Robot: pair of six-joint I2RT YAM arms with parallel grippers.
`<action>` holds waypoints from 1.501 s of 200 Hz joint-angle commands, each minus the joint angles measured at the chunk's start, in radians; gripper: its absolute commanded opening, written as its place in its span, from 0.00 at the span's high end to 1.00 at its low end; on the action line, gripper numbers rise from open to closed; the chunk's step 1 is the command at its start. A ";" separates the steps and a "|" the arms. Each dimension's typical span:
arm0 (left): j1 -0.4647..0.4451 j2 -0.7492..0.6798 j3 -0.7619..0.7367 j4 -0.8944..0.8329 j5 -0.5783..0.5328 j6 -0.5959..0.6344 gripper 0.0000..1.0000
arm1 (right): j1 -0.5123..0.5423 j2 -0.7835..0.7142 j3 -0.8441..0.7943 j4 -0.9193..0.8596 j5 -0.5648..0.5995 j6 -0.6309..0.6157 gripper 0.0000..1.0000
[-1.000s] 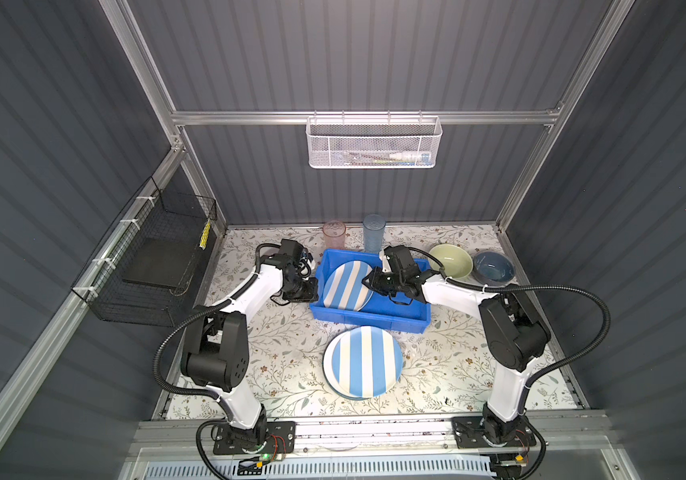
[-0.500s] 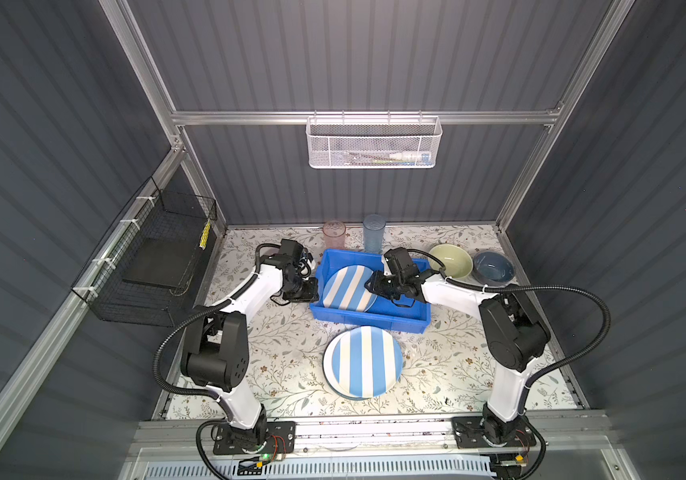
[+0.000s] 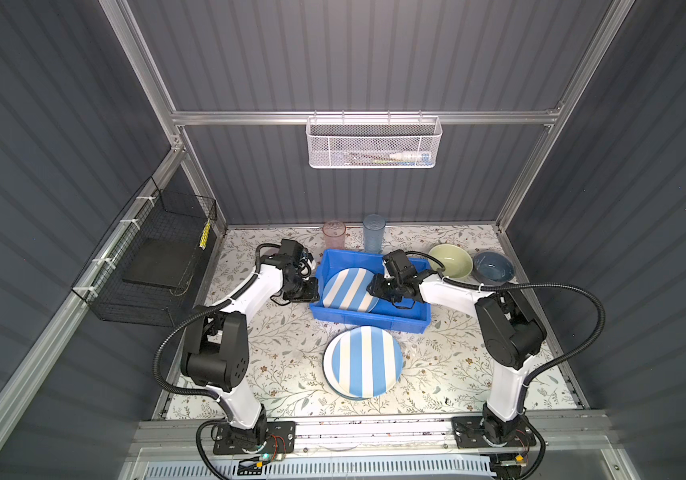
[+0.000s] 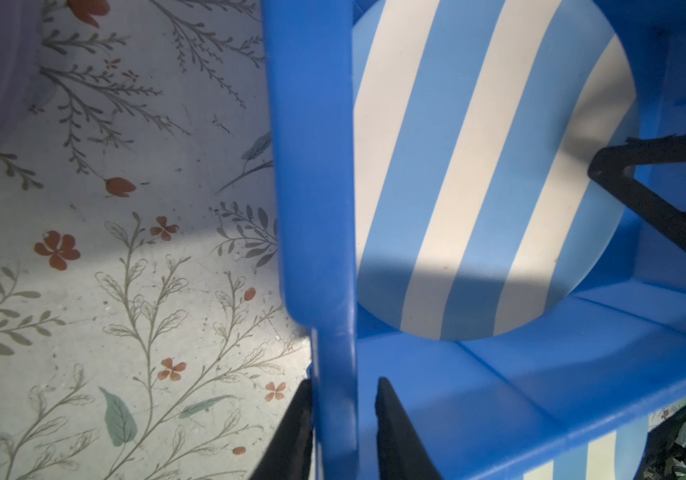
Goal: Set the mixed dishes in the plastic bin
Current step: 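Lower the plate into the blue bin while left gripper steadies bin, then open both grippers and move them back to the striped plate stack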
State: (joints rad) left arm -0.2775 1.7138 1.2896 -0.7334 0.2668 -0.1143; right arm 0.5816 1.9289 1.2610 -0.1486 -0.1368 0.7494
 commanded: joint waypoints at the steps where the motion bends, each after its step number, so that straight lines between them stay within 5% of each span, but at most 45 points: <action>1: 0.006 -0.010 0.027 -0.015 0.027 0.021 0.72 | 0.010 0.019 0.036 -0.034 0.029 -0.022 0.53; 158: 0.007 -0.024 0.030 -0.013 0.029 0.021 0.64 | 0.018 -0.019 0.056 -0.131 0.117 -0.067 0.42; 266: 0.015 -0.163 0.028 -0.013 0.008 0.005 0.41 | 0.017 -0.310 0.018 -0.261 0.182 -0.179 0.28; 300: 0.014 -0.251 0.001 -0.009 0.099 -0.022 0.33 | 0.011 -0.458 -0.035 -0.296 0.154 -0.229 0.24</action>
State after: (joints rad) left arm -0.2684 1.5379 1.2896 -0.7258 0.2909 -0.1127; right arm 0.5964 1.5696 1.2652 -0.3782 0.0238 0.5808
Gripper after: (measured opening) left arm 0.656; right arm 0.756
